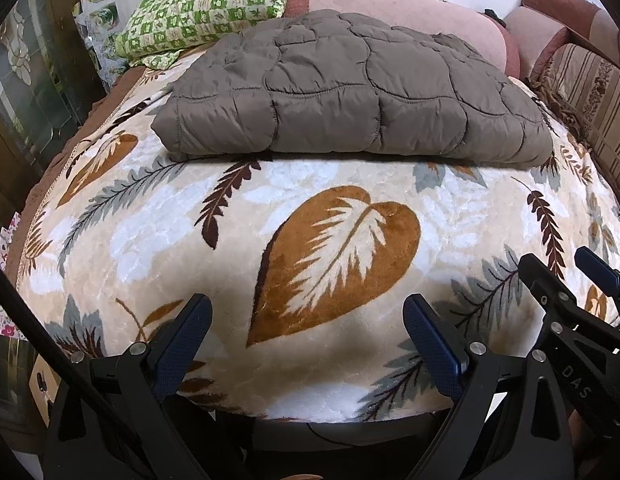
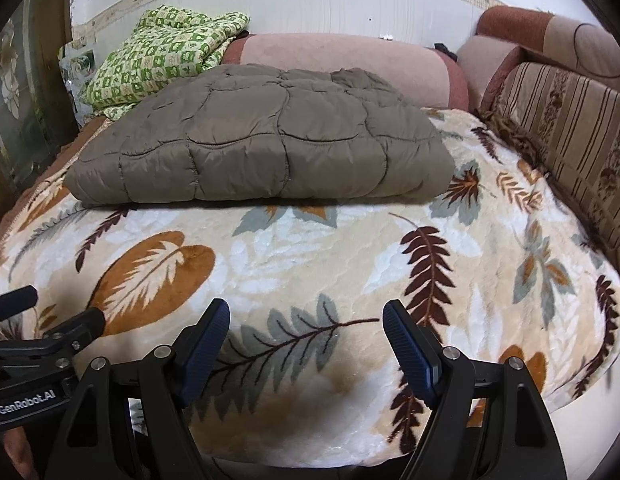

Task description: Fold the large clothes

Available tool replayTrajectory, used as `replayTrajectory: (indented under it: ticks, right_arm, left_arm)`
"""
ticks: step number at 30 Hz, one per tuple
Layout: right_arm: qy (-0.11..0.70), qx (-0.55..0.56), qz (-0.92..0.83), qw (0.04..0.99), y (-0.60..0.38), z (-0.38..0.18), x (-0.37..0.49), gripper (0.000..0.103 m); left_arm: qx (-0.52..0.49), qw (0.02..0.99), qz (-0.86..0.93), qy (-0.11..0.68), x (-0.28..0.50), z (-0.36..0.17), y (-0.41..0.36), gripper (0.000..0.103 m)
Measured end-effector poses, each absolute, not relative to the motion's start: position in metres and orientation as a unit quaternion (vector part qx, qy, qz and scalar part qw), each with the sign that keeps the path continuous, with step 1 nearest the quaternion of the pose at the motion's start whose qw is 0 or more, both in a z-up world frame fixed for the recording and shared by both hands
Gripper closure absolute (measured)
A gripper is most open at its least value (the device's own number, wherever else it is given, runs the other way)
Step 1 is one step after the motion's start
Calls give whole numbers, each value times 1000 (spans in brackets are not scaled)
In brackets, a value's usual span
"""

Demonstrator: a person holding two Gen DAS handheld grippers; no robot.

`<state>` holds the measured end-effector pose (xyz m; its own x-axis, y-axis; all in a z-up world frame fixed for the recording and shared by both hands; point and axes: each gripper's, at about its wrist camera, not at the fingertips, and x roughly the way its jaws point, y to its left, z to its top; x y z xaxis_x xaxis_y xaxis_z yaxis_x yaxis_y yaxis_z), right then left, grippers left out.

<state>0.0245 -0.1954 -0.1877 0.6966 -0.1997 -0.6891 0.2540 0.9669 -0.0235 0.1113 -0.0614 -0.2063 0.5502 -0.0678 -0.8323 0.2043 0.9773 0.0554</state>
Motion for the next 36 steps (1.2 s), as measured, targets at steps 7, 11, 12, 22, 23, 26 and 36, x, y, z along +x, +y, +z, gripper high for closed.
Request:
replayTrajectory:
  ticks: [7, 11, 12, 22, 23, 26, 36]
  right_arm:
    - [351, -1, -132, 927, -188, -181, 24, 20]
    - [346, -9, -125, 930, -187, -175, 31, 18]
    - [346, -8, -125, 930, -188, -174, 34, 18]
    - [353, -8, -135, 926, -185, -160, 51, 17]
    - [355, -11, -136, 925, -182, -160, 51, 17]
    - [361, -20, -136, 922, -176, -160, 49, 17]
    - [338, -26, -150, 929, -172, -135, 13, 16]
  left_arm:
    - [74, 893, -78, 437, 105, -193, -62, 7]
    - [83, 904, -71, 414, 108, -182, -61, 7]
    - [82, 905, -69, 412, 109, -180, -60, 7]
    - [67, 921, -38, 383, 122, -162, -40, 7]
    - [65, 921, -36, 383, 123, -161, -38, 7]
    - [60, 922, -33, 382, 120, -157, -36, 7]
    - [62, 937, -41, 343, 85, -128, -40, 7]
